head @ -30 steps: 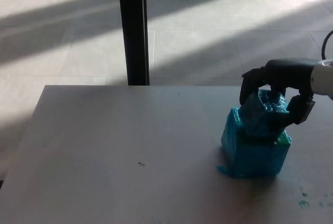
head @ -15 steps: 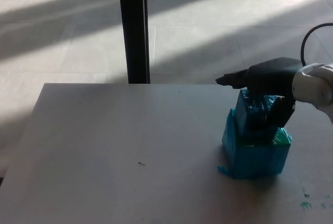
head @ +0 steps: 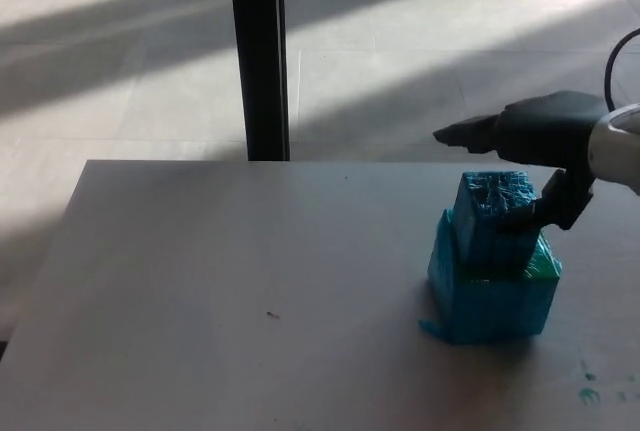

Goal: The robot uses its right hand to pick up the small cube kept on the middle on the desk and place it on the bigger cube kept next to it

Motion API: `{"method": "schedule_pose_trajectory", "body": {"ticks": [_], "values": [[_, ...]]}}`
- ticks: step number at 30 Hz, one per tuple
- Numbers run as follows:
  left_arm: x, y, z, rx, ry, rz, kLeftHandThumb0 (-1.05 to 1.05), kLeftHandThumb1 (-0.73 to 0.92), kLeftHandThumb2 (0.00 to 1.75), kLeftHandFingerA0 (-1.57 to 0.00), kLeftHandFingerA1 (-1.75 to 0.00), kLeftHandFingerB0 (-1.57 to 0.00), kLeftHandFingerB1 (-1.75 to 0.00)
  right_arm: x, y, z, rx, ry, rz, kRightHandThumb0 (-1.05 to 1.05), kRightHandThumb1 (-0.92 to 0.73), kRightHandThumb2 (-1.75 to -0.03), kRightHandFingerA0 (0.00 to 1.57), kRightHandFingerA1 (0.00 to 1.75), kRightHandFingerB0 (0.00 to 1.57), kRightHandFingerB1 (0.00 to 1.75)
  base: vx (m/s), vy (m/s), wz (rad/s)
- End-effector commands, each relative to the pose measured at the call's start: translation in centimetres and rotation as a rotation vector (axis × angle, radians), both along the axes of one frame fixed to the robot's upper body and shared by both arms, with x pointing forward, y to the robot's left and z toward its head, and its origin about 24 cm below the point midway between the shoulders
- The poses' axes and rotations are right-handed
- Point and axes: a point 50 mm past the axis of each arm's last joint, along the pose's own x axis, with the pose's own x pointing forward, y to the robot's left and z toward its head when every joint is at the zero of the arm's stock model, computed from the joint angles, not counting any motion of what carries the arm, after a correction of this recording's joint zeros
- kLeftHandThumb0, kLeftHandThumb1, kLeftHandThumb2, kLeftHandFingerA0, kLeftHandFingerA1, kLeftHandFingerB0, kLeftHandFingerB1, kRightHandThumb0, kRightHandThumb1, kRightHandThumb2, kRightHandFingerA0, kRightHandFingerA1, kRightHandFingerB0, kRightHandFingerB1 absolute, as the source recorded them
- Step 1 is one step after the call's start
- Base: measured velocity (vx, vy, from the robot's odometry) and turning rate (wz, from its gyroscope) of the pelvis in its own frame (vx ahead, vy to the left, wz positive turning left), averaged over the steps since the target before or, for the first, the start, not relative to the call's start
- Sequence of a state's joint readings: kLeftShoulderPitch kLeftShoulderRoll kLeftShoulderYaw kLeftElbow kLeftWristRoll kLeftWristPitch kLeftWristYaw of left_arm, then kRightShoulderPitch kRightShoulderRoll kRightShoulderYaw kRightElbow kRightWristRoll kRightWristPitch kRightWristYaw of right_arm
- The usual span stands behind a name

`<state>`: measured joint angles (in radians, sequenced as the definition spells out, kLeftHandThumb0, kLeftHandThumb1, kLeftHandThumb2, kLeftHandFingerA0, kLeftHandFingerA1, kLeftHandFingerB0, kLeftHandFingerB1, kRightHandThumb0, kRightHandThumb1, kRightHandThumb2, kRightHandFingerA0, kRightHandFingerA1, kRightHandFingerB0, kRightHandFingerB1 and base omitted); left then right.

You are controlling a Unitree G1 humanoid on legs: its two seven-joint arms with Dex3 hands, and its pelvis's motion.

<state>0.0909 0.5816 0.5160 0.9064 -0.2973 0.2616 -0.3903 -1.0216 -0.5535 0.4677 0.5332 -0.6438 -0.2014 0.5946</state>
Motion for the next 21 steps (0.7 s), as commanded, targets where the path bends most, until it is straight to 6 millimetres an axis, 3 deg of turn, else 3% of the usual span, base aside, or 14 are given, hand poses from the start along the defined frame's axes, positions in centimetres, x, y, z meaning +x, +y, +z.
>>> {"method": "schedule_pose_trajectory", "body": {"ticks": [1,2,5,7,8,10,12,15,16,17,18,19,20,21], "values": [[-0.4,0.4,0.4,0.017,-0.01,0.003,-0.83,0.84,0.65,-0.32,-0.51,-0.3,-0.39,-0.3,-1.7,3.1,0.047,0.017,-0.049,-0.92,-0.55,-0.89,0.0,0.18,0.0,0.0,0.0,0.0,0.0],[-0.5,0.5,0.3,0.021,-0.001,0.012,-0.87,0.73,0.73,-0.33,-0.52,-0.29,-0.41,-0.4,-2.1,3.9,0.073,0.012,-0.055,-0.89,-0.53,-0.88,0.0,0.18,0.0,0.0,0.0,0.0,0.0],[-0.6,0.6,0.4,0.04,0.02,-0.012,-0.83,0.85,0.66,-0.3,-0.48,-0.3,-0.37,-1.2,-4.3,6.5,0.165,-0.027,-0.094,-0.92,-0.53,-0.89,0.0,0.24,0.0,0.0,0.0,0.0,0.0],[-0.7,0.6,0.4,0.038,0.02,-0.01,-0.83,0.84,0.66,-0.3,-0.49,-0.3,-0.37,-1.5,-4.9,7.0,0.195,-0.033,-0.106,-0.91,-0.53,-0.89,0.0,0.21,0.0,0.0,0.0,0.0,0.0],[-0.7,0.6,0.4,0.029,0.015,0.004,-0.87,0.74,0.72,-0.31,-0.53,-0.29,-0.4,-1.7,-5.9,7.5,0.24,-0.045,-0.121,-0.91,-0.54,-0.9,0.0,0.16,0.0,0.0,0.0,0.0,0.0],[-0.9,0.6,0.4,0.018,0.006,0.016,-0.82,0.83,0.65,-0.33,-0.51,-0.31,-0.38,-2.5,-8.3,8.5,0.304,-0.087,-0.158,-0.9,-0.53,-0.86,0.0,0.12,0.0,0.0,0.0,0.0,0.0],[-1.0,0.6,0.3,0.021,0.009,0.017,-0.82,0.83,0.65,-0.33,-0.51,-0.31,-0.38,-2.7,-8.9,8.5,0.334,-0.087,-0.171,-0.9,-0.53,-0.86,0.0,0.12,0.0,0.0,0.0,0.0,0.0],[-1.1,0.6,0.4,0.036,0.022,-0.007,-0.84,0.84,0.65,-0.29,-0.48,-0.29,-0.37,-4.4,-13.3,9.2,0.43,-0.115,-0.307,-0.96,-0.55,-0.86,0.0,0.07,0.0,0.0,0.0,0.0,0.0],[-1.2,0.5,0.3,0.031,0.021,-0.001,-0.84,0.83,0.65,-0.31,-0.48,-0.29,-0.37,-4.8,-14.2,9.2,0.465,-0.111,-0.331,-0.94,-0.55,-0.84,0.0,0.05,0.1,0.0,0.0,0.0,0.0],[-1.3,0.5,0.2,0.011,0.007,0.028,-0.83,0.82,0.64,-0.37,-0.53,-0.3,-0.37,-5.6,-15.6,9.3,0.515,-0.112,-0.365,-0.91,-0.52,-0.82,0.0,0.06,0.06,0.09,0.0,0.0,0.0],[-1.2,0.5,0.2,0.027,0.015,0.011,-0.9,0.7,0.79,-0.34,-0.55,-0.26,-0.42,-6.8,-18.2,9.2,0.621,-0.097,-0.459,-0.71,-0.49,-0.76,0.0,0.0,0.11,0.3,0.0,0.0,0.0],[-1.2,0.5,0.2,0.031,0.017,0.003,-0.84,0.84,0.65,-0.35,-0.51,-0.3,-0.38,-7.4,-19.3,8.9,0.667,-0.103,-0.5,-0.61,-0.5,-0.74,0.0,0.0,0.15,0.35,0.0,0.0,0.0],[-1.3,0.5,0.2,0.031,0.019,0.0,-0.88,0.73,0.75,-0.33,-0.53,-0.26,-0.41,-7.9,-20.2,8.6,0.694,-0.113,-0.525,-0.49,-0.61,-0.58,0.0,0.05,0.22,0.29,0.0,0.0,0.0],[-1.4,0.5,0.2,0.03,0.02,0.001,-0.88,0.73,0.75,-0.33,-0.53,-0.26,-0.41,-8.1,-20.8,8.3,0.708,-0.123,-0.539,-0.49,-0.61,-0.58,0.0,0.05,0.22,0.29,0.0,0.0,0.0]]}}
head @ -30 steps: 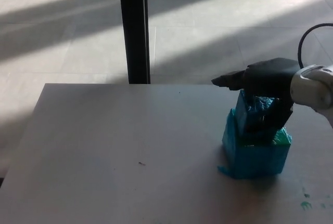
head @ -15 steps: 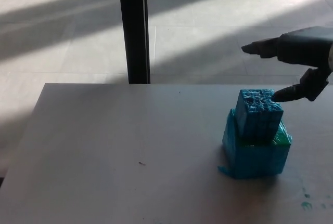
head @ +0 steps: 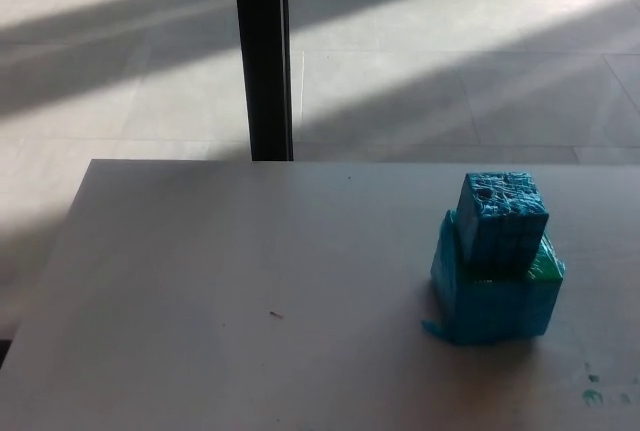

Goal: The robot uses its right hand to pick up the small cube kept on the middle on the desk and place it on the bigger cube kept next to it

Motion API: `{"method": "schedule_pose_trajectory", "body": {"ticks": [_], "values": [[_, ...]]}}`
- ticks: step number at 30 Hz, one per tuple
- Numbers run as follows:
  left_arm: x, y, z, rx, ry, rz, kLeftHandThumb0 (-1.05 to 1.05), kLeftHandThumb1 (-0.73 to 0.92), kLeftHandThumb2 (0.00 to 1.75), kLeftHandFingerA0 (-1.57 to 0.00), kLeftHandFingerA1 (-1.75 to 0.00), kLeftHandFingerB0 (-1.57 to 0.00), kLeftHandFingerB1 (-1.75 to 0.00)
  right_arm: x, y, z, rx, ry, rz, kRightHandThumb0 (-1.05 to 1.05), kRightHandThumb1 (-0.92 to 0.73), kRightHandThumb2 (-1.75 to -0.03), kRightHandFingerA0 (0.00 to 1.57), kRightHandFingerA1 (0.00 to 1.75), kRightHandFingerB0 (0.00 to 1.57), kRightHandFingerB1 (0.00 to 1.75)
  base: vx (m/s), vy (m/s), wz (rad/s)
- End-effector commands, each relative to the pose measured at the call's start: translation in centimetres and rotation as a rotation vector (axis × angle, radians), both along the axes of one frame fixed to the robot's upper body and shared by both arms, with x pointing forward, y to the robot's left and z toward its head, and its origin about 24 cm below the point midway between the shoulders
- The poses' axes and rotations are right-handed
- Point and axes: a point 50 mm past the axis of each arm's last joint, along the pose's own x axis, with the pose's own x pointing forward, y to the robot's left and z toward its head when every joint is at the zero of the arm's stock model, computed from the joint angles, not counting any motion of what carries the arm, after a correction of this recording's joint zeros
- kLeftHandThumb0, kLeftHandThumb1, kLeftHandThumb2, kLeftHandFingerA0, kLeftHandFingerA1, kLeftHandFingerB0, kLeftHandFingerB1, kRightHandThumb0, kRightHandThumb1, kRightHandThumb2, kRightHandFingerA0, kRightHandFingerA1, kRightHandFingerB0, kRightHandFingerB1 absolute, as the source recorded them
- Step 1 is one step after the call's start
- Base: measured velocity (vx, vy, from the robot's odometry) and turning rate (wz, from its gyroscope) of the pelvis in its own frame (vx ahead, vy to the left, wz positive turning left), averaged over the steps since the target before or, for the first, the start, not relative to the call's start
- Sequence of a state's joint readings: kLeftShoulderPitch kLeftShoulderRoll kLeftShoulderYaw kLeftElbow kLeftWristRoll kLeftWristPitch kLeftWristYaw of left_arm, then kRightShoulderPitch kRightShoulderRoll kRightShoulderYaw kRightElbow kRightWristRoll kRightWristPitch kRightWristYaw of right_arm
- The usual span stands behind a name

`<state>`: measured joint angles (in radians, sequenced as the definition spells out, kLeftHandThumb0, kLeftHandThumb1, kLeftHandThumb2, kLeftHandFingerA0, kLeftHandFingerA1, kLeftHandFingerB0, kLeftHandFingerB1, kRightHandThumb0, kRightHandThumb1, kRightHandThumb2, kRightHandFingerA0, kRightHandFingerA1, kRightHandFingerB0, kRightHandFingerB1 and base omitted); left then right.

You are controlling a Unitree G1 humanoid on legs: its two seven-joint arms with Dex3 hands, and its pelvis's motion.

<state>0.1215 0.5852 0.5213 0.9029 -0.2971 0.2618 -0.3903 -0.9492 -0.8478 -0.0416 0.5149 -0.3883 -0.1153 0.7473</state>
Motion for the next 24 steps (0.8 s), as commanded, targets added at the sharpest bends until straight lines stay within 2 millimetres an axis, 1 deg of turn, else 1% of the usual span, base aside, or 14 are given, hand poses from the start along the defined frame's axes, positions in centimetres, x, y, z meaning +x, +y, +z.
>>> {"method": "schedule_pose_trajectory", "body": {"ticks": [1,2,3,4,5,6,7,11,13,14,16,17,18,24], "values": [[-0.4,0.3,0.2,0.022,-0.004,-0.002,-0.82,0.84,0.65,-0.37,-0.52,-0.31,-0.39,-3.7,-7.5,-1.5,0.312,0.012,-0.215,-0.54,-0.44,-0.76,0.0,0.19,0.17,0.42,0.0,0.0,0.0],[-0.4,0.3,0.1,0.018,-0.005,0.008,-0.82,0.84,0.65,-0.37,-0.52,-0.31,-0.39,-4.5,-9.0,-2.3,0.32,0.003,-0.276,-0.54,-0.44,-0.76,0.0,0.19,0.17,0.42,0.0,0.0,0.0],[-0.4,0.2,0.0,0.028,0.005,-0.013,-0.88,0.75,0.74,-0.32,-0.52,-0.27,-0.4,-5.2,-9.9,-2.9,0.339,-0.001,-0.315,-0.46,-0.64,-0.6,0.0,0.26,0.25,0.3,0.0,0.0,0.0],[-0.5,0.3,0.0,0.027,0.006,-0.009,-0.82,0.84,0.66,-0.29,-0.47,-0.29,-0.38,-5.9,-10.9,-3.6,0.309,0.004,-0.379,-0.5,-0.66,-0.6,0.0,0.31,0.25,0.3,0.0,0.0,0.0],[-0.5,0.3,0.0,0.022,0.001,0.001,-0.87,0.77,0.71,-0.31,-0.52,-0.28,-0.4,-6.5,-11.7,-4.4,0.312,-0.007,-0.421,-0.5,-0.66,-0.59,0.03,0.33,0.27,0.3,0.0,0.0,0.0],[-0.4,0.2,0.0,0.024,0.002,-0.01,-0.89,0.75,0.72,-0.31,-0.52,-0.27,-0.4,-7.5,-12.8,-5.7,0.323,-0.03,-0.467,-0.53,-0.65,-0.61,0.07,0.39,0.29,0.31,0.0,0.0,0.0],[-0.4,0.2,0.0,0.018,-0.002,-0.01,-0.85,0.83,0.65,-0.33,-0.51,-0.3,-0.38,-8.4,-13.8,-6.8,0.354,-0.079,-0.525,-0.56,-0.48,-0.79,0.11,0.5,0.3,0.45,0.0,0.0,0.0],[-0.5,0.0,-0.1,0.013,-0.001,-0.011,-0.82,0.84,0.66,-0.28,-0.48,-0.31,-0.38,-10.9,-16.0,-10.7,0.499,-0.143,-0.646,-0.61,-0.53,-0.86,0.18,0.59,0.27,0.47,0.0,0.0,0.0],[-0.6,0.0,-0.1,0.016,0.0,-0.015,-0.82,0.84,0.66,-0.28,-0.48,-0.31,-0.38,-11.4,-16.4,-11.3,0.52,-0.155,-0.677,-0.61,-0.53,-0.86,0.18,0.59,0.27,0.47,0.0,0.0,0.0],[-0.5,0.0,-0.1,0.016,-0.001,-0.015,-0.83,0.84,0.65,-0.29,-0.47,-0.3,-0.38,-12.2,-16.9,-12.8,0.539,-0.167,-0.747,-0.71,-0.72,-0.59,0.14,0.81,0.34,0.5,0.0,0.0,0.0],[-0.5,0.0,-0.1,0.017,0.001,-0.017,-0.84,0.83,0.65,-0.28,-0.49,-0.3,-0.38,-13.4,-17.3,-15.0,0.588,-0.177,-0.817,-0.75,-0.73,-0.58,0.08,0.9,0.31,0.6,0.0,0.0,0.0],[-0.5,0.0,-0.2,0.001,-0.004,0.001,-0.84,0.82,0.65,-0.25,-0.46,-0.3,-0.38,-14.4,-17.3,-16.9,0.615,-0.195,-0.842,-0.72,-0.54,-1.0,0.17,0.73,0.35,0.68,0.0,0.0,0.0],[-0.5,0.1,-0.2,-0.007,-0.007,0.011,-0.83,0.82,0.65,-0.25,-0.46,-0.29,-0.37,-14.9,-17.2,-17.9,0.638,-0.204,-0.859,-0.78,-0.71,-0.6,0.12,0.99,0.32,0.67,0.0,0.0,0.0],[-0.4,0.0,-0.2,0.017,0.008,-0.025,-0.84,0.84,0.65,-0.29,-0.49,-0.29,-0.38,-17.1,-16.8,-22.6,0.79,-0.252,-0.992,-0.66,-0.7,-0.59,0.12,0.88,0.35,0.55,0.0,0.0,0.0]]}}
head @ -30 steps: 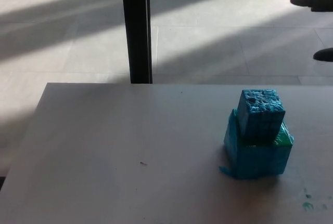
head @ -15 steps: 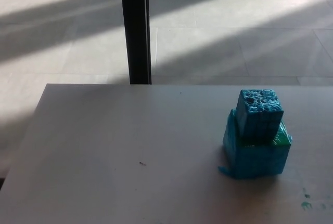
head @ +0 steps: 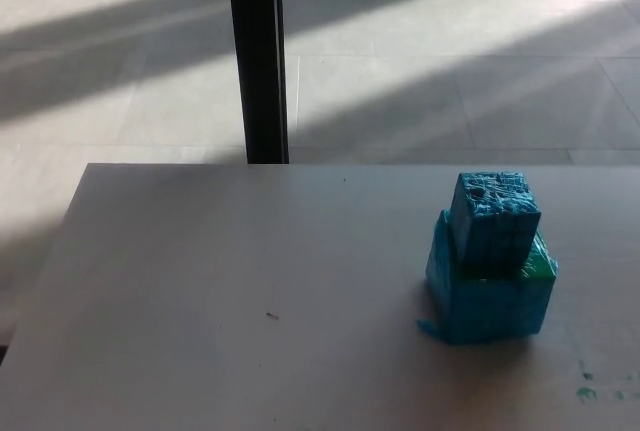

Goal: The robot uses its right hand to pick up the small cube kept on the middle on the desk and place it on the bigger cube kept next to it

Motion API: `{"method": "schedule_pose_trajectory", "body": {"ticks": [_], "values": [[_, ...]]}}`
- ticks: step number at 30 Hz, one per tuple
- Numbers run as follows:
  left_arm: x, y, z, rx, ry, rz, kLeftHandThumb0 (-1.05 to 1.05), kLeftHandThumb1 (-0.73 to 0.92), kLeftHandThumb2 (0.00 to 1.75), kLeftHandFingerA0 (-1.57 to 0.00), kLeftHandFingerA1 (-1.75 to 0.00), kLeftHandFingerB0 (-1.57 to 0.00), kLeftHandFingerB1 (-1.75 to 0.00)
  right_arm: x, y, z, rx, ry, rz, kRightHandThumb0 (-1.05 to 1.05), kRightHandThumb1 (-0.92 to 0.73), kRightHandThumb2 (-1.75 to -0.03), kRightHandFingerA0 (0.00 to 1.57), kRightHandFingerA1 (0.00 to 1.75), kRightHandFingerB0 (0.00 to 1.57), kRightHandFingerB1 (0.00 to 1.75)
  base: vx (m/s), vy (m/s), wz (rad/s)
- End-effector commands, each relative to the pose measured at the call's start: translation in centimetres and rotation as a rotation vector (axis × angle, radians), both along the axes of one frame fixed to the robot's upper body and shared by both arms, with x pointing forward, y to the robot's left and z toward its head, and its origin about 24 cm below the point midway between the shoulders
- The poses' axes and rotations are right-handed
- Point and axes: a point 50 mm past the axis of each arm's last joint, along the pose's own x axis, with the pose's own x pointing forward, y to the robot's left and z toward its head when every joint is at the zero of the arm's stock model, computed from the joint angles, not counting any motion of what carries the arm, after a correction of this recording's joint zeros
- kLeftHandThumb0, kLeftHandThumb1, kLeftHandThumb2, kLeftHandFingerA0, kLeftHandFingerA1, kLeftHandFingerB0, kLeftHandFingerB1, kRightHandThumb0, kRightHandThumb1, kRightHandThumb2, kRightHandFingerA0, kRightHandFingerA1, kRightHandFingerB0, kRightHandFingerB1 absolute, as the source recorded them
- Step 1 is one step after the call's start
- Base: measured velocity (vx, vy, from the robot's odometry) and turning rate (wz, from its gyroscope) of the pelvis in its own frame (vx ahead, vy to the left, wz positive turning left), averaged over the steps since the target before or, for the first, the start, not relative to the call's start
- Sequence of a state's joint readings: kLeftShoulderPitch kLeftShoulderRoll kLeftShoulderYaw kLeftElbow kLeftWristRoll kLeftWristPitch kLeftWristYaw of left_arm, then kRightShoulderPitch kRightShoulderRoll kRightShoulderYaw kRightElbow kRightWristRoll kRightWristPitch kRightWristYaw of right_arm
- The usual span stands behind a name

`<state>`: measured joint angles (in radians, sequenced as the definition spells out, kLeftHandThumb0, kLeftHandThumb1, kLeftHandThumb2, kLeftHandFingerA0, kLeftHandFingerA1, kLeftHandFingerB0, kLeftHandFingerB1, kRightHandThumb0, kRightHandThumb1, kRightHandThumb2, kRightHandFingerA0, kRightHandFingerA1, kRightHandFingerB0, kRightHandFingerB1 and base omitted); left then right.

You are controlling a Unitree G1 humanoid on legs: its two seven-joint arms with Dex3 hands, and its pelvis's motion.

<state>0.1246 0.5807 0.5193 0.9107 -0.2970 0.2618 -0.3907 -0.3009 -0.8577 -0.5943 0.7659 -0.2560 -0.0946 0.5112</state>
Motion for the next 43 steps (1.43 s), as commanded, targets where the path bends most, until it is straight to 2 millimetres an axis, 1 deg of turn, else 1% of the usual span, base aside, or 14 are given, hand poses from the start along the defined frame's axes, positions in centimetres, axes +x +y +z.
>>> {"method": "schedule_pose_trajectory", "body": {"ticks": [1,4,5,6,8,18,19,20,26,27,29,36,37,43], "values": [[-0.2,0.2,0.0,0.027,0.0,-0.032,-0.84,0.84,0.65,-0.29,-0.49,-0.29,-0.38,-6.1,-1.3,-8.7,0.226,-0.287,-0.46,-0.66,-0.7,-0.59,0.12,0.88,0.35,0.55,0.0,0.0,0.0],[0.4,0.0,0.1,0.049,-0.003,-0.046,-0.84,0.85,0.66,-0.28,-0.48,-0.29,-0.38,-6.3,-0.9,-9.8,0.234,-0.288,-0.507,-0.65,-0.68,-0.6,0.14,0.9,0.33,0.56,0.0,0.0,0.0],[0.2,0.0,0.1,0.039,-0.011,-0.031,-0.85,0.69,1.09,-0.29,-0.59,-0.22,-0.48,-6.6,-0.7,-10.6,0.238,-0.283,-0.527,-0.67,-0.71,-0.61,0.18,0.92,0.34,0.58,0.0,0.0,0.0],[0.2,0.0,0.1,0.03,-0.018,-0.025,-0.83,0.85,0.66,-0.27,-0.48,-0.3,-0.38,-6.9,-0.5,-11.3,0.249,-0.277,-0.559,-0.68,-0.58,-0.98,0.28,0.78,0.33,0.63,0.0,0.0,0.0],[0.2,0.0,0.1,0.024,-0.018,-0.021,-0.82,0.84,0.66,-0.28,-0.47,-0.3,-0.37,-7.1,-0.5,-12.0,0.296,-0.286,-0.606,-0.61,-0.71,-0.6,0.23,0.96,0.35,0.58,0.0,0.0,0.0],[-0.1,0.0,0.2,0.008,-0.024,-0.021,-0.82,0.84,0.66,-0.29,-0.47,-0.3,-0.36,-8.5,0.4,-14.8,0.415,-0.262,-0.72,-0.62,-0.57,-0.96,0.23,0.77,0.29,0.63,0.0,0.0,0.0],[-0.3,0.1,0.1,0.009,-0.016,-0.02,-0.82,0.68,1.08,-0.31,-0.58,-0.19,-0.46,-8.8,0.5,-15.1,0.424,-0.258,-0.723,-0.57,-0.72,-0.6,0.19,0.99,0.29,0.58,0.0,0.0,0.0],[-0.4,0.1,0.1,0.015,-0.013,-0.021,-0.83,0.84,0.66,-0.31,-0.47,-0.3,-0.37,-8.8,0.6,-15.3,0.432,-0.248,-0.719,-0.57,-0.72,-0.6,0.19,0.98,0.29,0.57,0.0,0.0,0.0],[-0.2,0.1,0.2,0.027,-0.011,-0.023,-0.83,0.83,0.65,-0.3,-0.47,-0.3,-0.37,-8.2,1.2,-15.9,0.49,-0.244,-0.708,-0.58,-0.53,-0.95,0.2,0.75,0.3,0.63,0.0,0.0,0.0],[-0.3,0.1,0.1,0.025,-0.005,-0.018,-0.85,0.68,1.09,-0.29,-0.58,-0.21,-0.47,-8.2,1.2,-15.9,0.485,-0.244,-0.705,-0.55,-0.71,-0.6,0.14,1.03,0.29,0.57,0.0,0.0,0.0],[-0.3,0.1,0.1,0.038,0.01,-0.041,-0.83,0.85,0.66,-0.28,-0.48,-0.3,-0.37,-8.1,1.4,-16.0,0.464,-0.229,-0.695,-0.56,-0.72,-0.59,0.16,0.98,0.26,0.58,0.0,0.0,0.0],[-0.4,0.1,0.0,0.015,-0.01,-0.01,-0.85,0.67,1.08,-0.29,-0.59,-0.21,-0.48,-7.9,1.7,-16.3,0.481,-0.207,-0.668,-0.56,-0.73,-0.59,0.08,0.98,0.22,0.58,0.0,0.0,0.0],[-0.5,0.1,0.0,0.011,-0.017,-0.016,-0.85,0.83,0.65,-0.29,-0.5,-0.29,-0.37,-7.9,1.7,-16.4,0.476,-0.188,-0.668,-0.56,-0.72,-0.6,0.11,0.97,0.22,0.57,0.0,0.0,0.0],[-0.8,-0.2,-0.3,0.005,-0.016,-0.024,-0.84,0.84,0.65,-0.27,-0.48,-0.29,-0.37,-7.9,1.6,-16.2,0.452,-0.162,-0.648,-0.6,-0.71,-0.58,0.18,1.05,0.19,0.62,0.0,0.0,0.0]]}}
